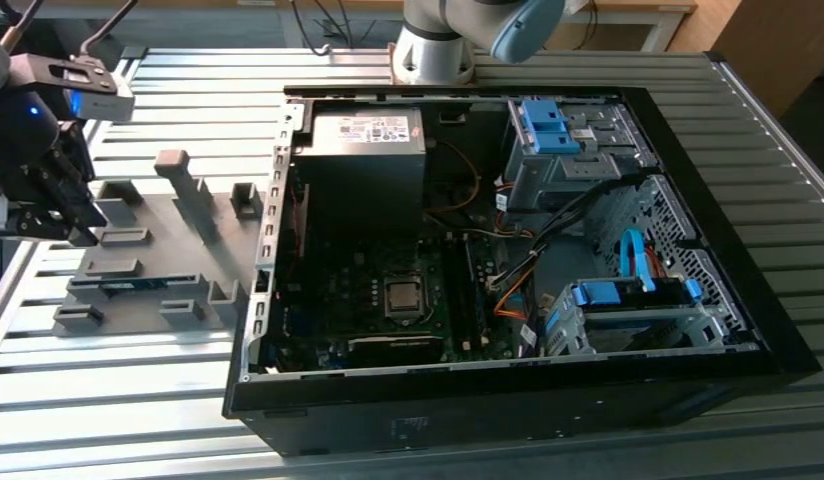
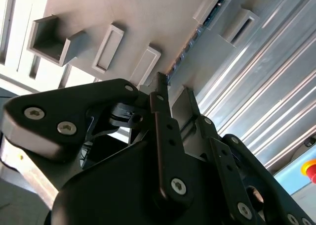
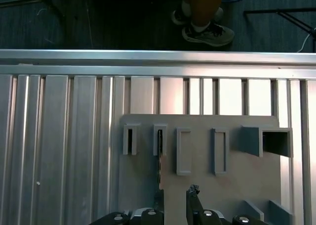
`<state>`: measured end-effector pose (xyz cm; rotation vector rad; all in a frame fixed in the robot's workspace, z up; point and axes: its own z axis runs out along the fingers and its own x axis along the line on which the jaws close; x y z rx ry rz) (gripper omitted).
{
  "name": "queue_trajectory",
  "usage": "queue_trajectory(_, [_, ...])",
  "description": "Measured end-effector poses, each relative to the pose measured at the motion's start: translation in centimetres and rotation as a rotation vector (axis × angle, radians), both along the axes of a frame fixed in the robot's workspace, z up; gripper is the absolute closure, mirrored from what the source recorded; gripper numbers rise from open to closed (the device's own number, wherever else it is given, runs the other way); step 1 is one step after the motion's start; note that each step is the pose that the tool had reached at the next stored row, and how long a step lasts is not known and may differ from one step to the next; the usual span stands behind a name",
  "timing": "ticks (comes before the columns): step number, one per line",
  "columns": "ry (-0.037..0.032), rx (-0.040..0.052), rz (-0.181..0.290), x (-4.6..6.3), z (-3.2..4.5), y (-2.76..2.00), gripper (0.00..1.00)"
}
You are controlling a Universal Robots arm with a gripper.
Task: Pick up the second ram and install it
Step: 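Pick up the second ram and move it above second insertion slot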
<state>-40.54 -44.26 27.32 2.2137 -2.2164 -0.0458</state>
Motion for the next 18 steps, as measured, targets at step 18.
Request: queue_trajectory(18, [-0.0024,0.0006,0.004,0.0,-2.48,-0.26,0.68])
